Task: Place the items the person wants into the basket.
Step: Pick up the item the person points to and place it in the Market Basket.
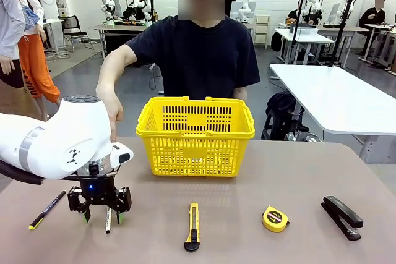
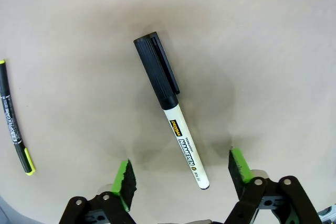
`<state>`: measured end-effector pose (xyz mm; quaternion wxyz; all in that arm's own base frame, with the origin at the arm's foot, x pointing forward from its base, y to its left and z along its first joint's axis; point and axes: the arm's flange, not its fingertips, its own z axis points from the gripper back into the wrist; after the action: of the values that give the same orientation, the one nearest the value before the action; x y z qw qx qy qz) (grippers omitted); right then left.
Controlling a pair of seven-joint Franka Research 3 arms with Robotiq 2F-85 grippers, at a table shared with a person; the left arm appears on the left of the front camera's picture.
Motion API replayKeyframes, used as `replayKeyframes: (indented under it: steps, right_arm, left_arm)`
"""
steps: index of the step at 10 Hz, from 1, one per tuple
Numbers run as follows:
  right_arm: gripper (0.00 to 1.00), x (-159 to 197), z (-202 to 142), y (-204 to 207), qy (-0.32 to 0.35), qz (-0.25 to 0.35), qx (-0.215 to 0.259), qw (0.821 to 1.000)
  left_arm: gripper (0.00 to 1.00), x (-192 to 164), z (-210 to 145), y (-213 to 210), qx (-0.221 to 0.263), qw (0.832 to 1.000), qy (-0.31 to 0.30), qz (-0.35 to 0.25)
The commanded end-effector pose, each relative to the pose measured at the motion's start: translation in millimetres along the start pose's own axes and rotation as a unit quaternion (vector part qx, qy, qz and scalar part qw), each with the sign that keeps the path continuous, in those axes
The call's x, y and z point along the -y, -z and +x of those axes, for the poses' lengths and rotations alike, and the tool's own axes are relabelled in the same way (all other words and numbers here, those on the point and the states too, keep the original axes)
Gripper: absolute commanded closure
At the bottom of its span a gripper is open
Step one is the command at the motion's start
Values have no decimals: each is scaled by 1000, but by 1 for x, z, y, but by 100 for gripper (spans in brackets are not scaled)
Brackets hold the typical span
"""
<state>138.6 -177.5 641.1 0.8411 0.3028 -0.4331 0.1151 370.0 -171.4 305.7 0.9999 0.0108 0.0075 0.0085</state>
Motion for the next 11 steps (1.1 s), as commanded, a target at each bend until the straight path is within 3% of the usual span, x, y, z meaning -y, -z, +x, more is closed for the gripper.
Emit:
replayKeyframes:
  steps: [1,3,4,6,11]
  right_arm:
    - [0,-1,-1,-1,-2,2,1,1000]
    - [0,-1,-1,-1,-2,2,1,1000]
    - [0,-1,-1,-1,-2,2,1,1000]
    - [0,-1,-1,-1,-2,2,1,1000]
    - [0,-1,-1,-1,-2,2,1,1000]
  left_arm:
    - [100,-6,-21,12,16,1000,-12,12]
    - [100,-6,-20,12,11,1000,-10,14]
    - [78,-5,-20,13,9,1000,-10,13]
    - [100,-5,-20,13,6,1000,-9,12]
    - [100,-7,-18,13,-5,1000,-8,11]
